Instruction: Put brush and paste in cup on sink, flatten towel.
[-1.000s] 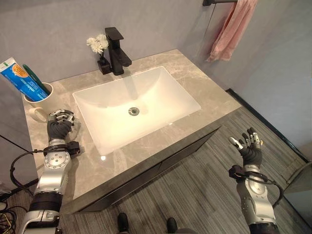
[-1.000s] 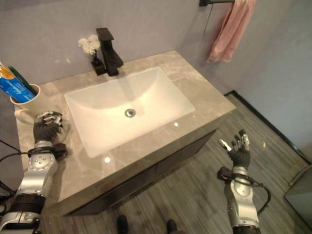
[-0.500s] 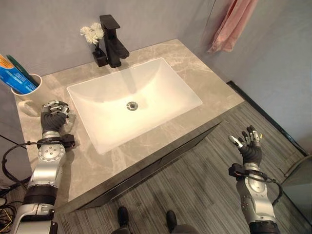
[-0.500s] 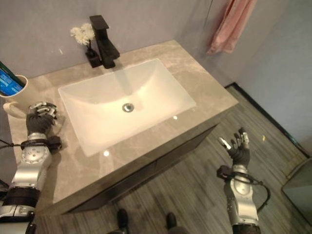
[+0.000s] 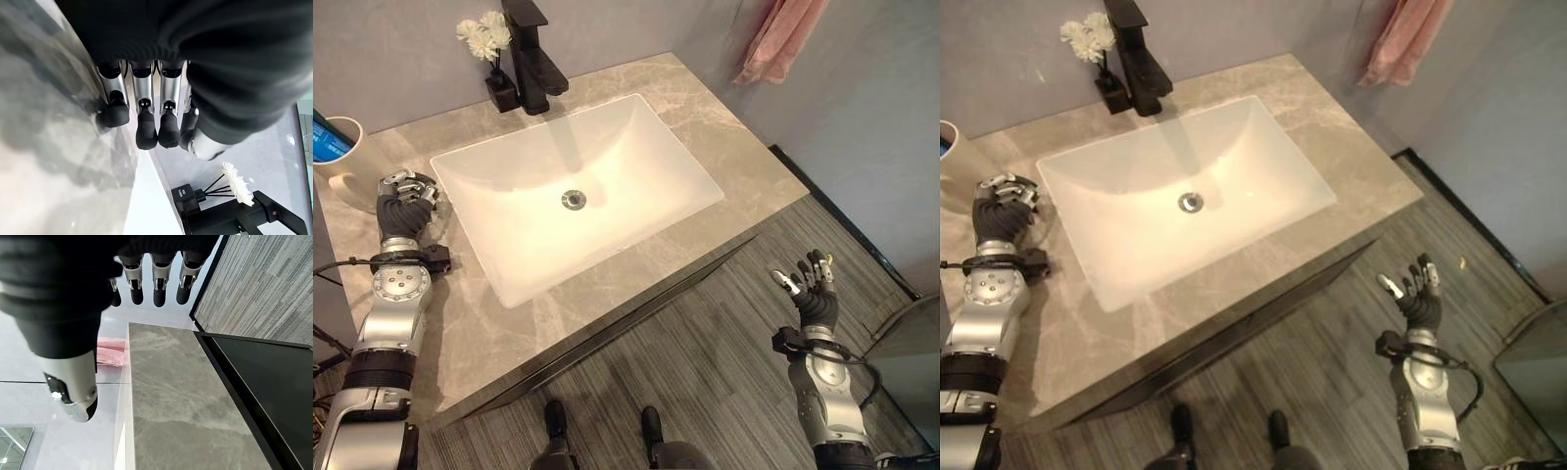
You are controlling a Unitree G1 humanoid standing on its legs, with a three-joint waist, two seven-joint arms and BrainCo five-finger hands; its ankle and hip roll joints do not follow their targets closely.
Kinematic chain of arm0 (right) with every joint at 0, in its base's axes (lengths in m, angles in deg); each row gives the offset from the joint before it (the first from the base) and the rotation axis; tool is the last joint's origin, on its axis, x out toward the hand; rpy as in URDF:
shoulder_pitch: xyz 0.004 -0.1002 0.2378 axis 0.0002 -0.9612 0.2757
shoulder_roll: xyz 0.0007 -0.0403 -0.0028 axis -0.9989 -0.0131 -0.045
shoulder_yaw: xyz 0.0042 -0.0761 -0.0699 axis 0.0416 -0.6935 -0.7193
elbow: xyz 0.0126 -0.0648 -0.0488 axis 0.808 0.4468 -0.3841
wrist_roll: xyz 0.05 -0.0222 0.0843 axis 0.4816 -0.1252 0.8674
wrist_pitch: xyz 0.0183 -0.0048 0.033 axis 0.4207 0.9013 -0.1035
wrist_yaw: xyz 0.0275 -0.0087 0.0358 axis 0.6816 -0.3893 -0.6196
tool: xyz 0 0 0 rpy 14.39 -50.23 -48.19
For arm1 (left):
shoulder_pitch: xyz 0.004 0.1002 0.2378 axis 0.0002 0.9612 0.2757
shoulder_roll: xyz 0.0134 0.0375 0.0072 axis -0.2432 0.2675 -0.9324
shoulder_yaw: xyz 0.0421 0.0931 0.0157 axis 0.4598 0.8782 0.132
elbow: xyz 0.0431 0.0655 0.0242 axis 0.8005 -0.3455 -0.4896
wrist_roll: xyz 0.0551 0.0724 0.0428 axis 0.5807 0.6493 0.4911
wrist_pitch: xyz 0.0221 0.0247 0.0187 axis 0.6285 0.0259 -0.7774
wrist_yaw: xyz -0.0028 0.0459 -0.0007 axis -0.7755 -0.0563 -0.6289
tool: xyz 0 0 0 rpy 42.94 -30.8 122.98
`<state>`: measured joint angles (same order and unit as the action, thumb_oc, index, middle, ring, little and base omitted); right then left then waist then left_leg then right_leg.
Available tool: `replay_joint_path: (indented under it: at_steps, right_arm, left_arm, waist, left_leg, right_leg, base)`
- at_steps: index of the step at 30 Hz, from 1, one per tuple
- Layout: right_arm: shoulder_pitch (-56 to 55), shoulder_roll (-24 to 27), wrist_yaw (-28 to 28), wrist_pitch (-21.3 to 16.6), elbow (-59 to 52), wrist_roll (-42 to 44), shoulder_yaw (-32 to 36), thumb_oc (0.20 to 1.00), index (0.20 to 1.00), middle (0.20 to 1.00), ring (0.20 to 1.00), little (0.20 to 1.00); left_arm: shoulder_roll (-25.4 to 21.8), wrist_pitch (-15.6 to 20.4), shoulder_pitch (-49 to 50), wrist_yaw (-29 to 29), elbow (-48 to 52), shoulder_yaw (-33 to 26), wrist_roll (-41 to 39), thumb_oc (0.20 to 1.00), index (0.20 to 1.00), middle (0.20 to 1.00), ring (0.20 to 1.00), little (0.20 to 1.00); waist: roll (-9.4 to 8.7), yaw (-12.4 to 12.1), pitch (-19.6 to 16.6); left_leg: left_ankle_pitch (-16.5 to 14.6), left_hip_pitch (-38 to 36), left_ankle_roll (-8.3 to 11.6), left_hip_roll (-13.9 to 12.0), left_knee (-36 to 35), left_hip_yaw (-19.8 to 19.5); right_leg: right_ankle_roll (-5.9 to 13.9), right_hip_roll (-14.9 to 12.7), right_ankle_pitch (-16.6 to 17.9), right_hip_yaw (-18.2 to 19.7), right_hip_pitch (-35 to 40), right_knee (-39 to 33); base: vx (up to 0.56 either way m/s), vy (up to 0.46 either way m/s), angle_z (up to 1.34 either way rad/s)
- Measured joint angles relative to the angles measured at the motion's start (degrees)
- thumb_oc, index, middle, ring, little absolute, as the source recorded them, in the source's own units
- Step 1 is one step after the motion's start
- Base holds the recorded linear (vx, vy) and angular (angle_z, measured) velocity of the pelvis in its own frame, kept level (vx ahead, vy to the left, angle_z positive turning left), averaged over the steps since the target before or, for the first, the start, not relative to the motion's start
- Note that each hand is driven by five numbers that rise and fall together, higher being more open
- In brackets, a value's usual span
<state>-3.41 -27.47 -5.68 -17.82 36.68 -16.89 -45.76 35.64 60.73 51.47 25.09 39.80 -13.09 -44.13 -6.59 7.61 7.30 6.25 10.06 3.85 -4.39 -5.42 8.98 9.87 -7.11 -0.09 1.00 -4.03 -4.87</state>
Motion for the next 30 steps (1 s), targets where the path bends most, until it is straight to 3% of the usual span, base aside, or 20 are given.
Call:
replay_joint_path:
  at_steps: [11, 17, 21, 25, 30]
  right_arm:
    - [0.22, 0.02, -0.2, 0.0, 0.01, 0.0, -1.98, 1.0, 1.0, 1.0, 1.0, 1.0]
    - [1.48, 0.07, -0.94, 0.03, 0.09, -0.01, -1.98, 1.0, 1.0, 1.0, 1.0, 1.0]
    - [2.2, 0.11, -1.39, 0.03, 0.09, -0.02, -1.91, 1.0, 1.0, 1.0, 1.0, 1.0]
    - [1.74, 0.13, -1.94, 0.39, 0.09, -0.07, -1.79, 1.0, 1.0, 1.0, 1.0, 1.0]
    - [1.7, 0.12, -2.56, 0.92, 0.08, -0.18, -1.55, 1.0, 1.0, 1.0, 1.0, 1.0]
  left_arm:
    - [-0.75, 0.23, -0.7, 0.07, -0.42, 0.17, 0.01, 0.2, 0.2, 0.2, 0.2, 0.2]
    - [1.41, 0.31, 2.25, 2.64, 4.42, 2.23, 0.37, 0.2, 0.2, 0.2, 0.2, 0.2]
    - [4.28, 0.29, 6.82, 3.91, 10.38, 2.05, 0.5, 0.2, 0.2, 0.2, 0.2, 0.2]
    - [10.59, 1.75, 12.33, 4.88, 16.61, 1.58, 0.54, 0.2, 0.2, 0.2, 0.2, 0.2]
    - [13.44, 1.84, 17.48, 4.83, 20.06, -0.36, 1.14, 0.2, 0.2, 0.2, 0.2, 0.2]
  waist:
    - [-0.09, 0.41, 0.38]
    - [0.6, -0.81, 0.84]
    - [1.37, -1.43, 1.33]
    - [2.42, -2.11, 1.79]
    - [2.88, -3.08, 1.83]
  left_leg:
    - [-0.01, 0.13, 0.0, 0.0, 0.0, 0.08]
    - [0.07, -0.85, -0.1, 0.15, 0.01, -0.4]
    - [0.12, -1.34, -0.13, 0.22, 0.0, -0.9]
    - [0.23, -2.06, -0.27, 0.67, 0.0, -2.13]
    - [0.59, -2.54, -0.48, 0.85, 0.02, -2.51]
  right_leg:
    - [-0.01, -0.11, 0.01, -0.06, 0.02, 0.0]
    - [0.02, -0.32, -0.02, -0.85, 1.3, -0.02]
    - [0.08, -0.53, -0.11, -1.93, 2.09, -0.06]
    - [0.11, -0.75, -0.4, -3.23, 3.27, -0.37]
    - [0.17, -0.77, -0.45, -3.66, 4.27, -0.07]
  base:
    - [0.0, 0.009, 0.0]
    - [-0.01, -0.009, 0.03]
    - [-0.02, -0.035, 0.07]
    - [-0.02, -0.037, 0.13]
    - [-0.03, -0.05, 0.07]
